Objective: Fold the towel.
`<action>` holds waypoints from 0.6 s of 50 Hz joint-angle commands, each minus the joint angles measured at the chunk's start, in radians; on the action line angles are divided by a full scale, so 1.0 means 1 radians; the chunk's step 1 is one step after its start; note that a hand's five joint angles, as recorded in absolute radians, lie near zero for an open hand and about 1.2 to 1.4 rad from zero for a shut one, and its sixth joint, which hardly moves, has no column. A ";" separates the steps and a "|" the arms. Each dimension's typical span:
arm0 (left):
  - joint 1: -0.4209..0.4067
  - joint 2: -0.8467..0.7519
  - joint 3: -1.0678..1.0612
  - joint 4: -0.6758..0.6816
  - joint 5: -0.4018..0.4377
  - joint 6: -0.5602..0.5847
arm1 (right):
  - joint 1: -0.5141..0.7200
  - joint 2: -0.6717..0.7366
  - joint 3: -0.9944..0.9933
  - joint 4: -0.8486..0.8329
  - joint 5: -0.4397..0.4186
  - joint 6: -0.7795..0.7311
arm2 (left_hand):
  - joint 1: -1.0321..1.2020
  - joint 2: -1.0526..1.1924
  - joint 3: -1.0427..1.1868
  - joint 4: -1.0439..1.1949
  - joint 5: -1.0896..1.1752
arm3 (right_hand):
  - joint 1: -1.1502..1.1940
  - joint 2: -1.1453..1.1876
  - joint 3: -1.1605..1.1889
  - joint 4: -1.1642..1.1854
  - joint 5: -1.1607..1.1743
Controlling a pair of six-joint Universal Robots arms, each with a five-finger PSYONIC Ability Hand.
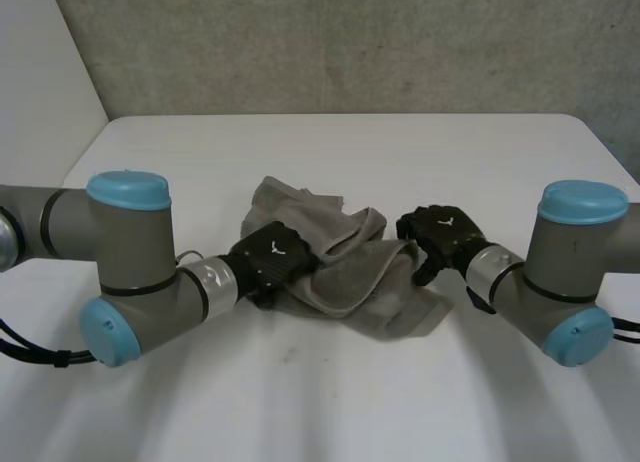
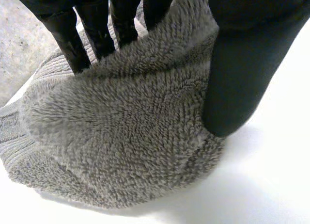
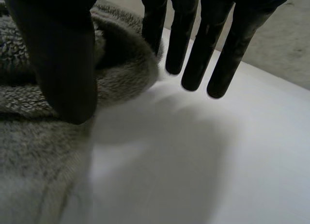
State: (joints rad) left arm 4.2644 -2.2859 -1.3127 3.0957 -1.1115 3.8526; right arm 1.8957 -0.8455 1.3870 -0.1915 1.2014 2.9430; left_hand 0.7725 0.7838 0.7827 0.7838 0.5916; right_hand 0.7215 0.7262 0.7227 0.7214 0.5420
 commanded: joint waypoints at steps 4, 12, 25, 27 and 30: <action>-0.006 0.061 0.049 0.170 -0.010 -0.004 | 0.010 0.023 -0.146 0.011 -0.085 0.161 | 0.624 0.612 0.614 0.612 0.630 | 0.675 0.670 0.674 0.675 0.680; -0.055 0.184 0.243 0.314 -0.059 -0.115 | 0.006 -0.143 -0.395 0.006 -0.071 0.350 | 0.624 0.612 0.614 0.612 0.630 | 0.675 0.670 0.674 0.675 0.680; -0.046 0.327 0.376 0.371 -0.660 -0.747 | 0.008 -0.311 -0.686 0.134 0.014 0.211 | 0.624 0.612 0.614 0.612 0.630 | 0.675 0.670 0.674 0.675 0.680; -0.044 0.339 0.311 0.343 -0.653 -0.774 | 0.010 -0.303 -0.658 0.215 -0.036 0.173 | 0.624 0.612 0.614 0.612 0.630 | 0.675 0.670 0.674 0.675 0.680; -0.052 0.358 0.166 0.301 -0.645 -0.788 | 0.049 -0.273 -0.563 0.340 -0.099 0.057 | 0.624 0.612 0.614 0.612 0.630 | 0.675 0.670 0.674 0.675 0.680</action>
State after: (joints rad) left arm 4.2174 -1.9583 -0.9457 3.4686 -1.7431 3.1309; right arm 1.9047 -1.1578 0.7161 -0.0430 1.2114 3.1479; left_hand 1.1725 1.2162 1.2140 1.2172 1.0063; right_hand 1.3293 1.3183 1.3333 1.3341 1.1619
